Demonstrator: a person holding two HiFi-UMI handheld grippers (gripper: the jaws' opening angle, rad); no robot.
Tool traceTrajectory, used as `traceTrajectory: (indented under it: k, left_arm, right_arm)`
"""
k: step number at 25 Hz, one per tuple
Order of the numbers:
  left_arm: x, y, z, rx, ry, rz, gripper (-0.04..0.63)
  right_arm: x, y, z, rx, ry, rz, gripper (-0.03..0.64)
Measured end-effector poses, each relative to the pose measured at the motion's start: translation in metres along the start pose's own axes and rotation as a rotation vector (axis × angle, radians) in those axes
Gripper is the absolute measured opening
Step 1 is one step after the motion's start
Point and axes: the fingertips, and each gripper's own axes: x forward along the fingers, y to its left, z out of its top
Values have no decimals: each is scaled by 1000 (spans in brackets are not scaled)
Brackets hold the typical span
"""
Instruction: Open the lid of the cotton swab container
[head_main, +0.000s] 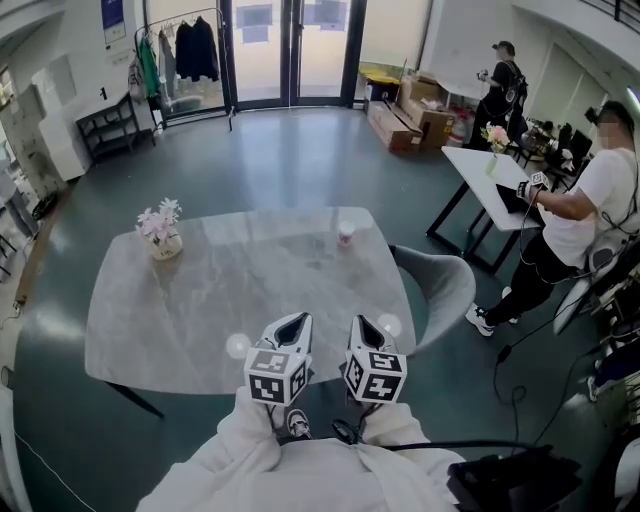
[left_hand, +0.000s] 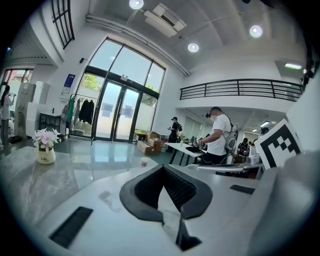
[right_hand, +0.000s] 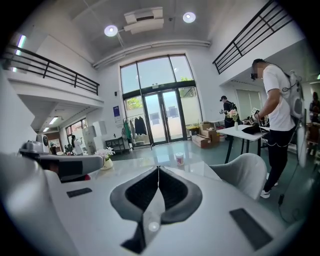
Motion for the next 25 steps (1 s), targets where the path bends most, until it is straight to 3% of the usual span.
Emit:
traceTrajectory:
  k: [14,19,25]
  left_arm:
    - [51,46,3,-31,37,3,8]
    - [71,55,-13,-77,75,1,8]
    - [92,45,-24,-79,117,-15,8]
  right_arm:
    - [59,-7,1,26,52,-29,61]
    - [59,-31,-15,46,94,-85,61]
    - [65,-57,-21,67,127,-118,61]
